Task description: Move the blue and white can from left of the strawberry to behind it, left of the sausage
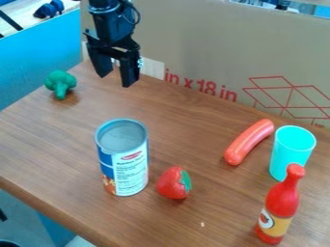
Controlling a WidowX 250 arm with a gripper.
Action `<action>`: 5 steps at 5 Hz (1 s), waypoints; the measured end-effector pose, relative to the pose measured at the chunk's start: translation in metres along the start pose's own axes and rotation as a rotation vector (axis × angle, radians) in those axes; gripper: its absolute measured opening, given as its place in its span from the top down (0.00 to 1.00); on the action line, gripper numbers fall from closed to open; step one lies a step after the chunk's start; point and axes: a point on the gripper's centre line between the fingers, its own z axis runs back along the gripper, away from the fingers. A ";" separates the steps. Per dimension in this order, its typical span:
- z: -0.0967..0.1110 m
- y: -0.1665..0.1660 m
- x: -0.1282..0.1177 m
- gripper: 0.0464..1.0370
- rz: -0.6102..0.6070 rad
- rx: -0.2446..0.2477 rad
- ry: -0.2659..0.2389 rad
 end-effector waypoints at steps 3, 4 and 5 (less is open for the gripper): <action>0.016 -0.012 -0.027 0.04 -0.006 -0.106 -0.081; 0.036 -0.017 -0.047 0.04 -0.034 -0.081 -0.117; 0.046 -0.022 -0.070 0.04 -0.075 -0.028 -0.067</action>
